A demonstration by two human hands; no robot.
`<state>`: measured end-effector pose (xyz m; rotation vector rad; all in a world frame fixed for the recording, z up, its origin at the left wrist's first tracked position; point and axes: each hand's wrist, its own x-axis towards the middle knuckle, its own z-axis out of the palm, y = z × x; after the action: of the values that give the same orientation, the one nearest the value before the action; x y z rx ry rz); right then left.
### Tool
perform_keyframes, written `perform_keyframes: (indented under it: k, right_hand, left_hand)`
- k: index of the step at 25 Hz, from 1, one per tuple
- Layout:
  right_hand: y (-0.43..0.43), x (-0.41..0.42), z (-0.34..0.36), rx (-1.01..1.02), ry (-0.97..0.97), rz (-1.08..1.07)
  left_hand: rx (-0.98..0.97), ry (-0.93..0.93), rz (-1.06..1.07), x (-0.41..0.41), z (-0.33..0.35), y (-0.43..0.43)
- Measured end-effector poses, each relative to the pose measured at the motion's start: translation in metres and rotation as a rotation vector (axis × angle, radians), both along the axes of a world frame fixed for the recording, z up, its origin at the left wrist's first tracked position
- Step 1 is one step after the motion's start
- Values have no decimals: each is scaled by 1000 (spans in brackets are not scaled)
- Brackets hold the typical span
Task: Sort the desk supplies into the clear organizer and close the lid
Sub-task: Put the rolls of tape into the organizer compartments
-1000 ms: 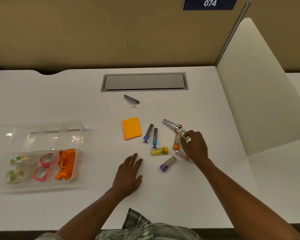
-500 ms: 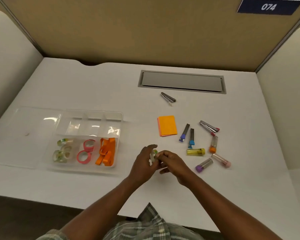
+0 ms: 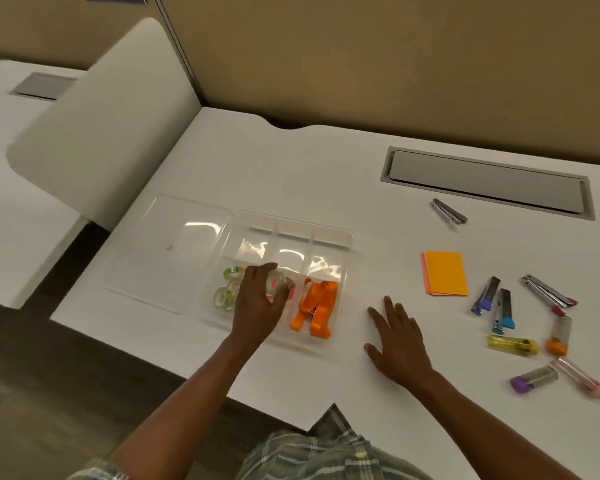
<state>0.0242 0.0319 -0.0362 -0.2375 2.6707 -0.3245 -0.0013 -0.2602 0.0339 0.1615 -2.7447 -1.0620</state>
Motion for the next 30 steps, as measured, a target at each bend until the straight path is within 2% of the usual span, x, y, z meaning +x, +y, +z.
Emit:
perform_keyframes:
  k: [3,8,12,15,19,23,26,30]
  right_hand:
    - [-10,-2,-8,20,35,-27]
    - [-18,-1,-14,15,72,-81]
    - [-16,2,-19,-10,94,-85]
    - [-15,1,-22,-11,99,-82]
    - [-13,1,-24,-22,93,-83]
    - [-6,0,-20,-7,58,-53]
    - [2,6,-16,-4,39,-34]
    - [20,17,-11,-24,22,-4]
  left_hand:
    - [-157,-36,108,-9,-5,-50]
    - [-347,-167,50,-13,-21,-85]
    - [-387,-123,56,-13,-27,-82]
    - [-361,-43,5,-11,-26,-61]
    - [-336,7,-221,4,-29,-10]
    - [-389,-125,-432,31,-45,57]
    - [-454,-225,-426,48,-62,86]
    - [-451,-212,-433,57,-72,96]
